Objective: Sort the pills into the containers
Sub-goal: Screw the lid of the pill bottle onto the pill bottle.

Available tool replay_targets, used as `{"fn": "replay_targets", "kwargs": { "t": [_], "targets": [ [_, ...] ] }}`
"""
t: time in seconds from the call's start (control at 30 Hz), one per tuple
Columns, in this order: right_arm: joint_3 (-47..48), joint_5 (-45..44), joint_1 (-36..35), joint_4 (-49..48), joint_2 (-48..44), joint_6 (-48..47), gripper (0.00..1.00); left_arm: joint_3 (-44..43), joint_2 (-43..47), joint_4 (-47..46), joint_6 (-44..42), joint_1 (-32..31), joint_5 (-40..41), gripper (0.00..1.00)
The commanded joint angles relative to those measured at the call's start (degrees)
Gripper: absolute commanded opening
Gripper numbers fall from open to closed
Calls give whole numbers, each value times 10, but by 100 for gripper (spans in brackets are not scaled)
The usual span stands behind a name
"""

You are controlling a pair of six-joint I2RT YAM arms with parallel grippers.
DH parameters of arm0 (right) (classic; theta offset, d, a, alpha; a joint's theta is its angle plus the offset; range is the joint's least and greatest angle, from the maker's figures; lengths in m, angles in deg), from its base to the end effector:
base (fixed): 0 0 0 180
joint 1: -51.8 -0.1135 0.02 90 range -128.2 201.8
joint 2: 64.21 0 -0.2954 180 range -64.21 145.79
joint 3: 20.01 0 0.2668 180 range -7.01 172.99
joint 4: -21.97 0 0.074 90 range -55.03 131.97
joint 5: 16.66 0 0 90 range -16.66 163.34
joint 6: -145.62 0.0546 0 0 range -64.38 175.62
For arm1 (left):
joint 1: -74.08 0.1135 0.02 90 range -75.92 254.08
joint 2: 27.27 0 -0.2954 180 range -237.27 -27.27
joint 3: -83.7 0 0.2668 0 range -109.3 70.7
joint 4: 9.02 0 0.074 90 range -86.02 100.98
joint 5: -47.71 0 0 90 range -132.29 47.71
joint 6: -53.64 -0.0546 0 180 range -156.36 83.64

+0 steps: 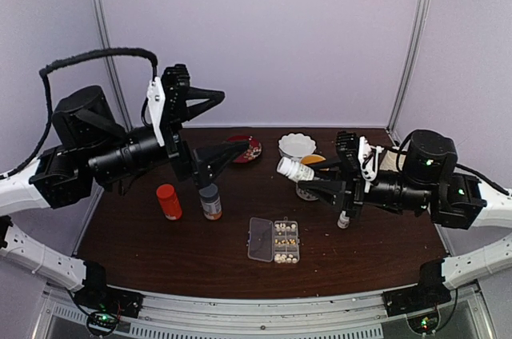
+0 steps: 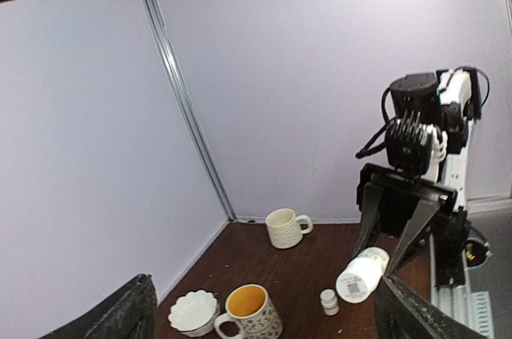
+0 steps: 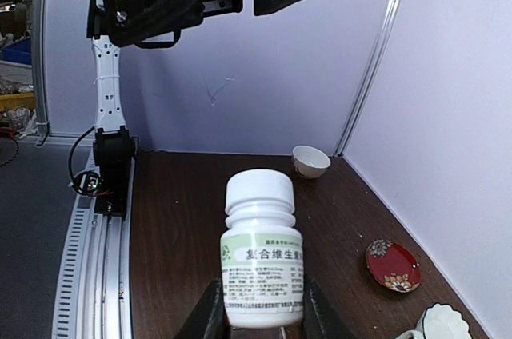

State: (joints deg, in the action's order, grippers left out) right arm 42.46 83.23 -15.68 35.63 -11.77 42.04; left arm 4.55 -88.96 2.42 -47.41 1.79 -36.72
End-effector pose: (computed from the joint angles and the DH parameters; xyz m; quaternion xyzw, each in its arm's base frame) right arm 0.0795 0.2162 0.3860 -0.5169 0.5138 0.3650 0.5793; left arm 0.0848 -0.2480 0.4671 0.4173 0.5232 -0.3502 0.6554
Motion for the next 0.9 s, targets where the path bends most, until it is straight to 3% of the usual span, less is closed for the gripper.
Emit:
{"fn": "replay_targets", "kwargs": {
  "t": [0.0, 0.33, 0.87],
  "targets": [
    [-7, -58, -11, -61, 1, -44, 0, -1, 11, 45, 242, 14, -55, 98],
    [19, -95, -47, -62, 35, -97, 0, -75, -46, 113, 500, 101, -289, 82],
    [66, -162, -83, -50, 96, -151, 0, -109, -80, 218, 537, 107, -287, 82]
  ]
}}
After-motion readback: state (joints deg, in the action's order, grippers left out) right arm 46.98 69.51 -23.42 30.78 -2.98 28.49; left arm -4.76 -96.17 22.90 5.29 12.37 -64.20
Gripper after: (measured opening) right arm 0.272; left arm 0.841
